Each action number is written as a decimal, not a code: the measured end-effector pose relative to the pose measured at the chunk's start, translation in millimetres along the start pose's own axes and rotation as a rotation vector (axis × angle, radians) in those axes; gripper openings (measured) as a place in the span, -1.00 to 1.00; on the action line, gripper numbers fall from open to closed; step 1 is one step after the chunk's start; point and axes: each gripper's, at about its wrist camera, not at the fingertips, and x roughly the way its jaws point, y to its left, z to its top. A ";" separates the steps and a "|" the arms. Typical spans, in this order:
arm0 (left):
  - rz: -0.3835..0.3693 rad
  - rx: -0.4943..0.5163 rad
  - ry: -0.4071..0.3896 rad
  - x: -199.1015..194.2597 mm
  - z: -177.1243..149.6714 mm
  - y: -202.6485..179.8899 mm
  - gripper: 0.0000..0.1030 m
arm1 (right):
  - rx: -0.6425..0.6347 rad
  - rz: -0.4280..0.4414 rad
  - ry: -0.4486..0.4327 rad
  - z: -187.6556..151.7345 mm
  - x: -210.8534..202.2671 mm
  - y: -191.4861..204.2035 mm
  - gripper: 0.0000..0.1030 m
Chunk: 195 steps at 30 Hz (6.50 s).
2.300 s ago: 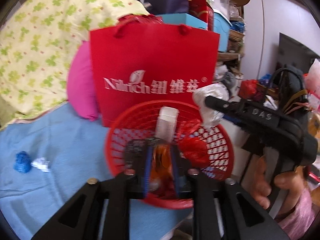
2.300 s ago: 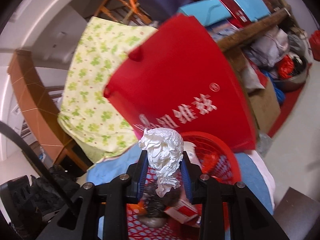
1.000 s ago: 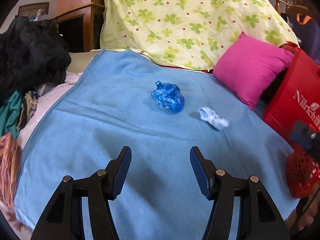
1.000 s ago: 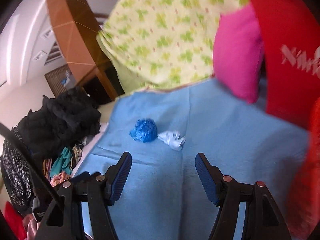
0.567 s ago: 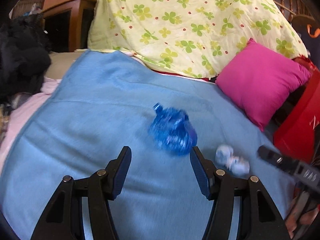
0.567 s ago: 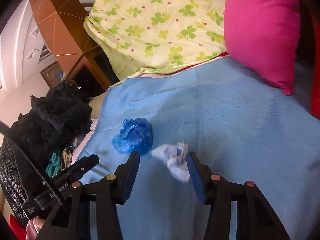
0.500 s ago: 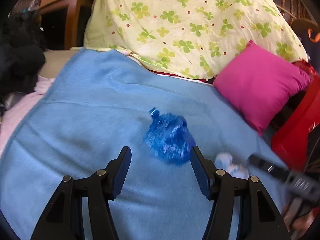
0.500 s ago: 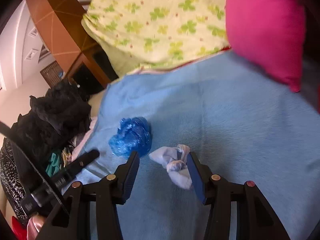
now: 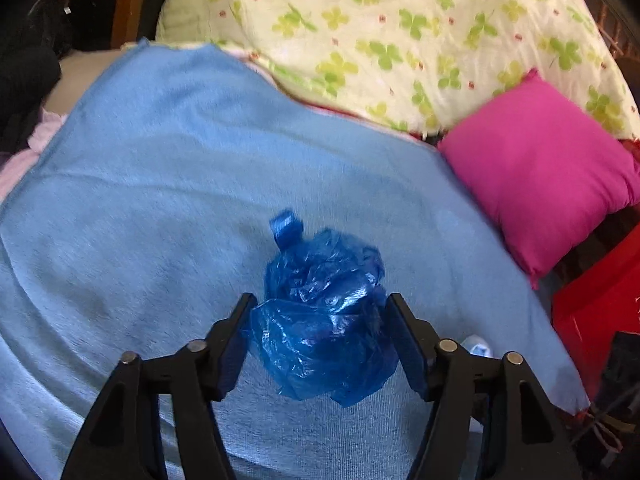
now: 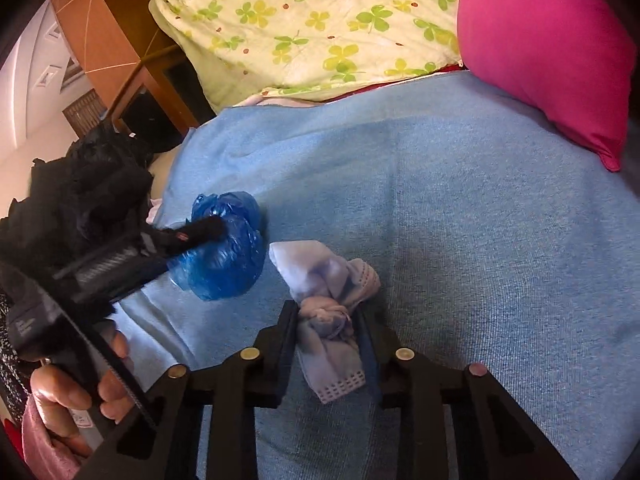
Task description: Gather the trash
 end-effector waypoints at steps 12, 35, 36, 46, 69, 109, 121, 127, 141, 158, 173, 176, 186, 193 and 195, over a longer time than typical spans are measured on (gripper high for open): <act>-0.013 0.018 -0.056 -35.7 -10.4 -15.2 -0.26 | -0.038 -0.007 -0.045 -8.5 -51.2 13.3 -0.45; 0.082 0.280 -0.211 -206.1 -173.3 -108.5 -0.26 | -0.109 -0.008 -0.301 -117.1 -264.1 31.0 -0.45; 0.078 0.286 -0.204 -208.0 -178.9 -109.8 -0.26 | -0.115 -0.012 -0.314 -122.4 -269.8 32.0 -0.45; 0.176 0.364 -0.241 -212.3 -193.0 -122.3 -0.26 | -0.116 -0.072 -0.293 -133.5 -271.5 28.8 -0.45; 0.254 0.392 -0.246 -208.3 -197.1 -133.2 -0.25 | -0.138 -0.089 -0.318 -134.2 -275.8 29.8 -0.45; 0.268 0.452 -0.239 -200.2 -200.4 -140.9 -0.25 | -0.108 -0.105 -0.336 -136.5 -289.9 19.6 -0.45; 0.263 0.466 -0.235 -198.9 -200.7 -142.4 -0.24 | -0.102 -0.112 -0.347 -138.1 -294.2 18.1 -0.45; 0.262 0.475 -0.234 -197.5 -201.3 -144.2 -0.24 | -0.098 -0.117 -0.355 -137.8 -296.4 16.0 -0.45; 0.257 0.492 -0.230 -196.0 -201.3 -143.9 -0.24 | -0.094 -0.122 -0.361 -139.4 -299.7 15.4 -0.45; 0.243 0.517 -0.223 -194.4 -203.3 -145.0 -0.24 | -0.087 -0.126 -0.366 -139.9 -304.7 11.1 -0.45; 0.237 0.536 -0.214 -191.8 -204.5 -145.3 -0.24 | -0.082 -0.128 -0.368 -138.7 -309.2 6.2 -0.45; 0.233 0.538 -0.211 -190.2 -203.8 -145.6 -0.24 | -0.080 -0.128 -0.368 -139.2 -310.0 5.4 -0.45; 0.225 0.548 -0.201 -186.3 -205.3 -147.2 -0.24 | -0.079 -0.129 -0.369 -138.2 -311.1 3.9 -0.45; 0.224 0.554 -0.198 -184.2 -206.2 -148.3 -0.24 | -0.077 -0.129 -0.373 -138.8 -312.7 2.8 -0.45; 0.222 0.553 -0.199 -184.2 -206.5 -148.5 -0.24 | -0.076 -0.130 -0.373 -138.7 -312.8 2.5 -0.45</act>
